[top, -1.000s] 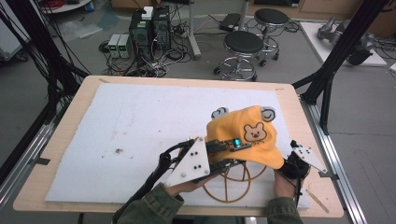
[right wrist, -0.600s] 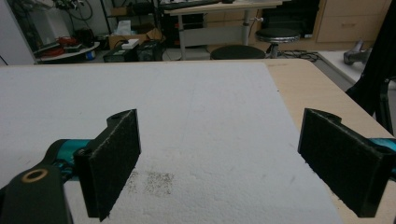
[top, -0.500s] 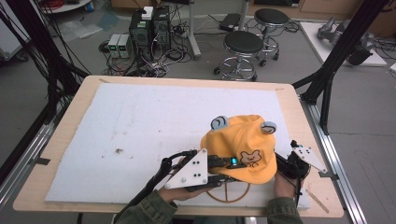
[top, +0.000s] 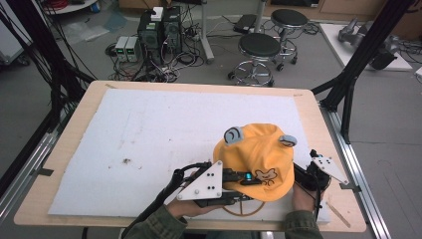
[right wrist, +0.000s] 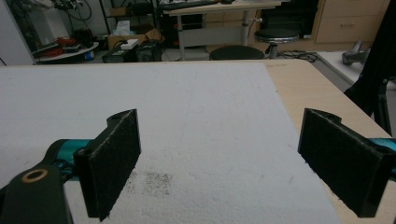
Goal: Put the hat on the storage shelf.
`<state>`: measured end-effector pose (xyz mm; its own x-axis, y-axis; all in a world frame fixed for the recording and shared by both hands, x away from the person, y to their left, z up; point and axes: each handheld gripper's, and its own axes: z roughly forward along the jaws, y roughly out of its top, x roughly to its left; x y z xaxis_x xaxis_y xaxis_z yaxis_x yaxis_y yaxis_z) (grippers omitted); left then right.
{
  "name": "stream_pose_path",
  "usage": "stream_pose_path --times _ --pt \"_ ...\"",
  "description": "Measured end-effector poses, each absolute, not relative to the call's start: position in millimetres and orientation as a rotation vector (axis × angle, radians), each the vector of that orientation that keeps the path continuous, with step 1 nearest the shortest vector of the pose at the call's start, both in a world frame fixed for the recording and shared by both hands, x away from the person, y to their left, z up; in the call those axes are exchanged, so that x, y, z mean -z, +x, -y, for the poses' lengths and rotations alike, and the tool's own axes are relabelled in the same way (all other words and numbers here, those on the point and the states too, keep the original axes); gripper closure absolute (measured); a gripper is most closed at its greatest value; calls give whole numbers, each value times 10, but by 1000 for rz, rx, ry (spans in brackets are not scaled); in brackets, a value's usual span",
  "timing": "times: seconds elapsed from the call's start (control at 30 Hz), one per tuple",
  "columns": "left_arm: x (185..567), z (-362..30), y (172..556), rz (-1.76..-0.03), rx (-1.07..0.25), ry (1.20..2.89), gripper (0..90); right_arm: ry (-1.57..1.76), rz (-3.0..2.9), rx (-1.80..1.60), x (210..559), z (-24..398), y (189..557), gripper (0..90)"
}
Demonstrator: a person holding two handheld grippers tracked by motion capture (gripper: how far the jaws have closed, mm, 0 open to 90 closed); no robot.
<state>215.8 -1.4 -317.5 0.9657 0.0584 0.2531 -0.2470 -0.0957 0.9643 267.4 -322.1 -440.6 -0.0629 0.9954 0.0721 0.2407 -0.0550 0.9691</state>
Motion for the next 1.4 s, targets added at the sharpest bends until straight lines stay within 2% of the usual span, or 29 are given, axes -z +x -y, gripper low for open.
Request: stream_pose_path --times 0.03,0.1,0.3,0.33,0.37,0.4,0.73,1.4 --pt "3174 9 2158 145 -260 1645 788 1401 -1408 -1187 4406 3221 2675 119" --pt "3177 -7 2160 136 -255 1624 697 1406 -1408 -1190 4406 3220 2676 119" --pt "3185 -64 2157 124 -284 1593 586 1409 -1410 -1185 4409 3219 2679 119" --pt "3185 -67 2153 132 -283 1594 541 1409 -1410 -1186 4409 3219 2679 119" --pt "3185 -60 2138 118 -291 1597 415 1409 -1410 -1186 4409 3219 2679 119" --pt "3185 -59 2124 119 -307 1601 363 1409 -1409 -1186 4409 3218 2679 119" --pt "3169 -78 2060 125 -355 1598 273 1405 -1409 -1183 4409 3214 2680 119" --pt "3089 -197 2064 100 -359 1530 276 1408 -1409 -1182 4408 3216 2679 119"
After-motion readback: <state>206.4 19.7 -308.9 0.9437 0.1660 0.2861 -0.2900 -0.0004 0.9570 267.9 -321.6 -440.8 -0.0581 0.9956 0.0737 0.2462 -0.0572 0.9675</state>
